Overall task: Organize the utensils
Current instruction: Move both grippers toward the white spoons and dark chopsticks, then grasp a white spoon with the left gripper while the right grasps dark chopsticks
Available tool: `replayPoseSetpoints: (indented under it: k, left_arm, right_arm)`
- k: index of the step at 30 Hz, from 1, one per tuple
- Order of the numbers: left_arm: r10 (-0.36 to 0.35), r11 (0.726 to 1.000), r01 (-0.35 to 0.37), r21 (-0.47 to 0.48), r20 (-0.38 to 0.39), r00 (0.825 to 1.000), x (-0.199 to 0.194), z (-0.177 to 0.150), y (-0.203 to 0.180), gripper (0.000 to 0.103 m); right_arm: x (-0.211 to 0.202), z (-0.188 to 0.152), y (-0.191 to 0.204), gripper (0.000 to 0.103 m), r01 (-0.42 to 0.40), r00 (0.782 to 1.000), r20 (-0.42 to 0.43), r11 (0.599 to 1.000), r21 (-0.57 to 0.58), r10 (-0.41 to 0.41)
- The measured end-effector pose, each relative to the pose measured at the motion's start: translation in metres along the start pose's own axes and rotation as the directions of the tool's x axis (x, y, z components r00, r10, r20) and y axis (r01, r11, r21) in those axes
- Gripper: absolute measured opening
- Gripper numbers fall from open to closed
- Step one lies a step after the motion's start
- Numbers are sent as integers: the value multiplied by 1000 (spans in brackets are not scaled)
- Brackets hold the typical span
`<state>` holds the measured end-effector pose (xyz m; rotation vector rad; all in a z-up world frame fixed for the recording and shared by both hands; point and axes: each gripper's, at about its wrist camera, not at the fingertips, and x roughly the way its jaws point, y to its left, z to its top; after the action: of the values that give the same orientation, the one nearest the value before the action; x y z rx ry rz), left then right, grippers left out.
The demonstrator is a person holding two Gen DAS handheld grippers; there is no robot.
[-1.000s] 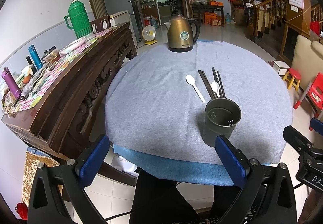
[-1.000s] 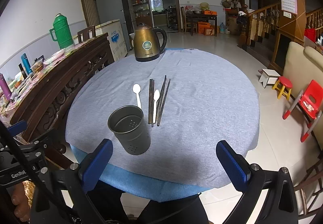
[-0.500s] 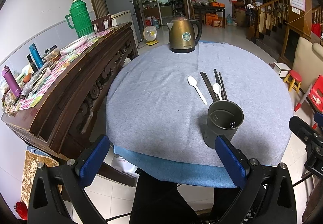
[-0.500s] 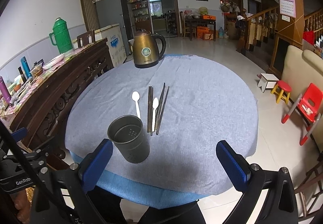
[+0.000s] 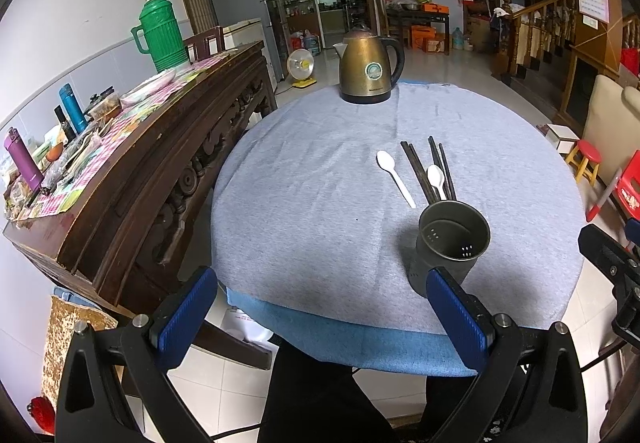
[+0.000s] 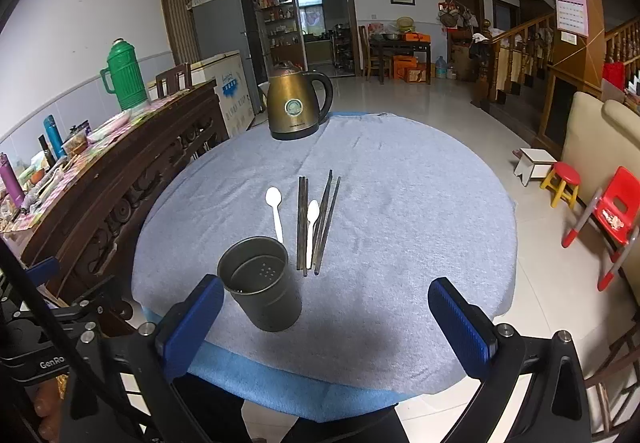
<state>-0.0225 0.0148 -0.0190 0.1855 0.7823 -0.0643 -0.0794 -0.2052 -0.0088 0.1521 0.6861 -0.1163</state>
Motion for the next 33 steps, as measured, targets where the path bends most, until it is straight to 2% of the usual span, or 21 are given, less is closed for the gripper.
replayPoseSetpoints:
  k: [26, 28, 33]
  left_arm:
    - [2, 1000, -3, -6, -51, 999, 35, 8, 9, 103]
    - [-8, 1000, 8, -5, -53, 999, 40, 10, 10, 103]
    - [-87, 996, 84, -38, -90, 992, 65, 32, 26, 103]
  right_arm:
    - [30, 12, 1, 103, 0, 1000, -25, 1000, 9, 0]
    - [34, 16, -2, 103, -1, 1000, -26, 1000, 17, 2]
    - [55, 37, -24, 103, -13, 1000, -22, 997, 73, 14]
